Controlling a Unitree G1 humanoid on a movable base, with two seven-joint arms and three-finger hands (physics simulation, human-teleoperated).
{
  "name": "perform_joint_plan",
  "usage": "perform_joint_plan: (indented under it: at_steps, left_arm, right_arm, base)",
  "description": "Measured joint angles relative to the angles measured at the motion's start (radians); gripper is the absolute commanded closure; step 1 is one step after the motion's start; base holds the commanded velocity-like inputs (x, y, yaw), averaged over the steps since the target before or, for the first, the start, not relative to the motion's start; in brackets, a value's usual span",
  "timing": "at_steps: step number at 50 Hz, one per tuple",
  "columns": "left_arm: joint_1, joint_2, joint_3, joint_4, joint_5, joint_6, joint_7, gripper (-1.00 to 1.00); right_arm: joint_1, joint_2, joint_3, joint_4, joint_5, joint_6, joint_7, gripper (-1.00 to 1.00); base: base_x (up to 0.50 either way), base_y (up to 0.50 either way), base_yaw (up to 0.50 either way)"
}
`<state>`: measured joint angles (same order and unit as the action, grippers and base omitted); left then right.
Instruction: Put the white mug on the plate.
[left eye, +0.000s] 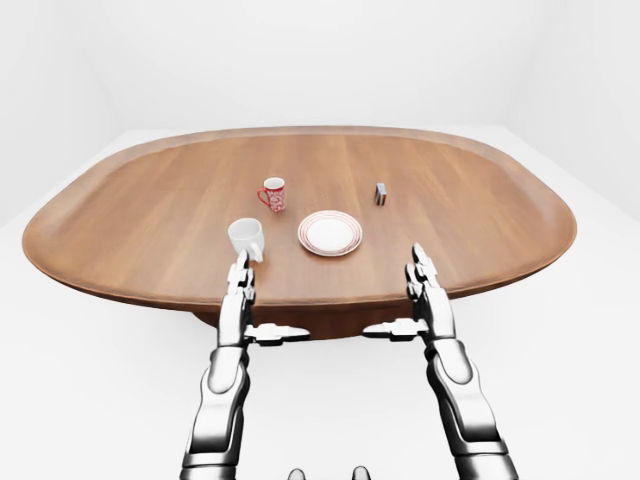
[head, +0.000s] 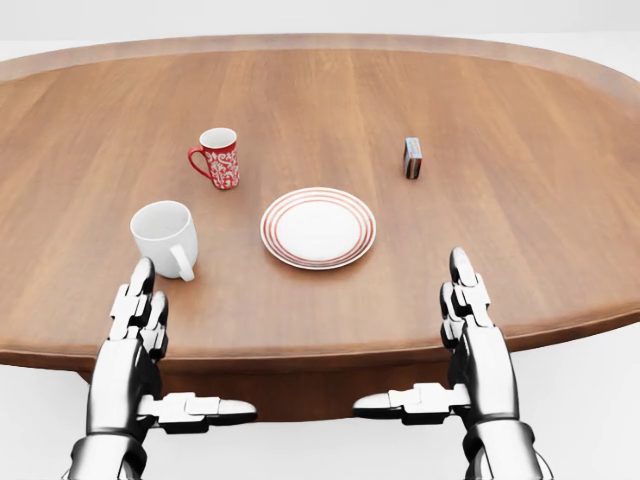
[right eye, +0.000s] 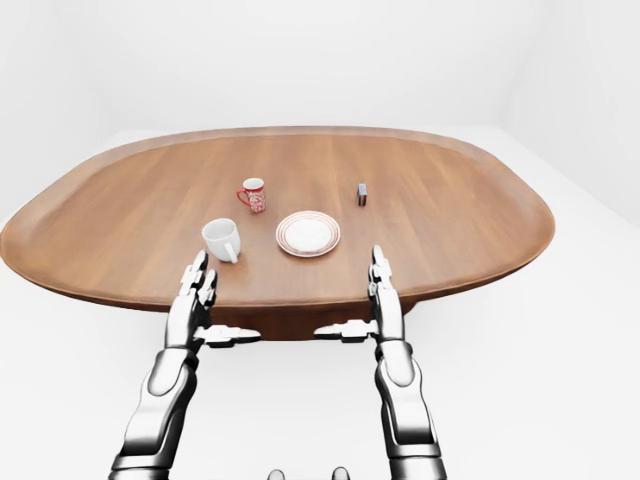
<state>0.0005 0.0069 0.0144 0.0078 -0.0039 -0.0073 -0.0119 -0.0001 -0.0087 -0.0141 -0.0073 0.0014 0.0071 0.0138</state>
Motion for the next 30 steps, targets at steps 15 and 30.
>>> perform_joint_plan:
  at_steps: [15, 30]
  left_arm:
    - [-0.01, 0.022, 0.045, -0.058, -0.025, 0.058, -0.016, -1.0]
    - [-0.016, 0.033, 0.071, -0.129, -0.033, 0.095, -0.004, -1.0]
  right_arm:
    - [0.009, -0.02, -0.042, -0.071, 0.011, 0.045, 0.021, -1.0]
    - [0.023, -0.027, -0.066, -0.122, 0.05, 0.059, 0.049, -1.0]
  base:
    - [0.0, 0.0, 0.0]
    - [0.0, 0.0, 0.0]
